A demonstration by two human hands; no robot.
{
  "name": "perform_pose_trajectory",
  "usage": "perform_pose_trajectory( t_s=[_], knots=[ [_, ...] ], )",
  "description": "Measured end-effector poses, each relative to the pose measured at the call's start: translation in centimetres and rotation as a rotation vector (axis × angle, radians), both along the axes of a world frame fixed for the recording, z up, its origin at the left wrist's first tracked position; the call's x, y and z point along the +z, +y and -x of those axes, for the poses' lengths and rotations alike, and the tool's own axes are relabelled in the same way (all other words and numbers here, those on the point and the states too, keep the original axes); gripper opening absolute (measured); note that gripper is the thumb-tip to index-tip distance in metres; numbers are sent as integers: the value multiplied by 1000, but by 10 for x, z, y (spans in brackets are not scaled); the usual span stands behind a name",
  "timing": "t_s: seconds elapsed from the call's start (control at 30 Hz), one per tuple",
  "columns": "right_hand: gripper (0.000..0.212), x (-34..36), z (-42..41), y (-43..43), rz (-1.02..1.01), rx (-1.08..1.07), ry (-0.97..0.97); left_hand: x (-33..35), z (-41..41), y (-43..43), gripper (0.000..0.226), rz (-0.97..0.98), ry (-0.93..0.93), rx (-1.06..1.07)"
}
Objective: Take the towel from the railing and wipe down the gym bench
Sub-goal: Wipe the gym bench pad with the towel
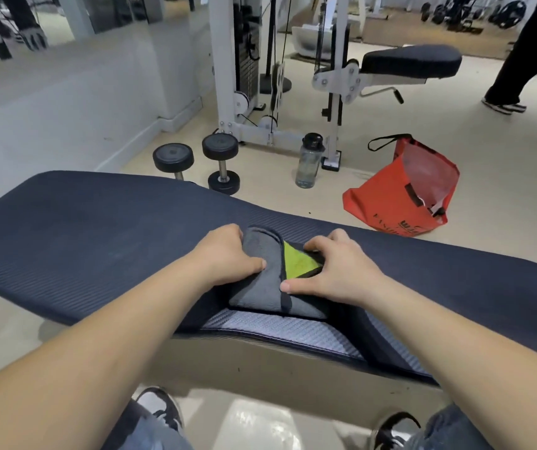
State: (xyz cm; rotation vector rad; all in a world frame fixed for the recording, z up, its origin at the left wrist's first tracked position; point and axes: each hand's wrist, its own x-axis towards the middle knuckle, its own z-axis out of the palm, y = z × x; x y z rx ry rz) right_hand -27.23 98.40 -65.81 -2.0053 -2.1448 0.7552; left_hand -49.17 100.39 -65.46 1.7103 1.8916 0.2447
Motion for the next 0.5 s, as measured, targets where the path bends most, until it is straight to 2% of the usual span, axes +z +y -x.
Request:
perform_pose_trajectory(
  t_s=[0.1, 0.17, 0.27, 0.33, 0.43, 0.5],
  knots=[
    [41, 0, 4, 2, -65, 24, -18, -5, -5, -3, 52, 76, -166, 115],
    [18, 0, 0, 6, -87, -12, 29, -6, -10, -5, 49, 101, -209, 170],
    [9, -1, -15, 16, -116, -267, 255, 0, -13, -9, 54, 153, -202, 202],
    [16, -5, -29, 21, -141, -387, 268, 5, -12, -12, 55, 160, -111, 170],
    [13, -4, -38, 23, -126, -371, 216, 10, -13, -16, 55, 136, 52, 63],
    [14, 0, -31, 23, -81, -324, 284, 13, -16, -18, 49, 129, 46, 31]
  ],
)
